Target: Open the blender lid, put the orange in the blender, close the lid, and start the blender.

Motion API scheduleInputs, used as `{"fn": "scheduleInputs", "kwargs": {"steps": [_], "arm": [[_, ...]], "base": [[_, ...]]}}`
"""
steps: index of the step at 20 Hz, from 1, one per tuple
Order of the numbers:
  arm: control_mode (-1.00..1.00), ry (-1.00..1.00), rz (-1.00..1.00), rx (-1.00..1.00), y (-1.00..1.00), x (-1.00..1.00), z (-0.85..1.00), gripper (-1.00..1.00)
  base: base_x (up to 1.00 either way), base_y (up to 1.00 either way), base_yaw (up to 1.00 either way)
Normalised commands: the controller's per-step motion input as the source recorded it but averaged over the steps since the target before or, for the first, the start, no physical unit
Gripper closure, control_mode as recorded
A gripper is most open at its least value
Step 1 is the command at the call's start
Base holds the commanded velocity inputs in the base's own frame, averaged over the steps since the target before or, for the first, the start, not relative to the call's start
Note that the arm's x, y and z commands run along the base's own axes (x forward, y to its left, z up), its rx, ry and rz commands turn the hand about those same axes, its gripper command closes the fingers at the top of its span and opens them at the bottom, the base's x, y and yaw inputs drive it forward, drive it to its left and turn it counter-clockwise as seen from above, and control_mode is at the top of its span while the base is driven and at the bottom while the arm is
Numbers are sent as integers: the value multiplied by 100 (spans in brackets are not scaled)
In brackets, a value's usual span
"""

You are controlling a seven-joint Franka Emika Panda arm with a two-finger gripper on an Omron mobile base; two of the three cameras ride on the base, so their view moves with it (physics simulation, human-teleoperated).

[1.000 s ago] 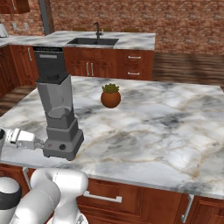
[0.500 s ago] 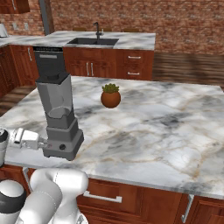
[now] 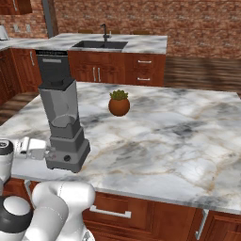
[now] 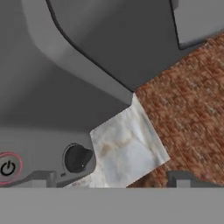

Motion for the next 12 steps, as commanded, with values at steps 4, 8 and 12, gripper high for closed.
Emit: {"fn": "scheduleInputs", "kwargs": {"steps": [4, 8, 12], "arm": [[-100, 0, 8, 0, 0, 13, -27, -100], [-100, 4, 5, 0, 0, 2, -32, -100], [-100, 3, 4, 0, 0, 16, -15, -100]], "base": [[0, 0, 0], [0, 0, 0], [0, 0, 0]]}}
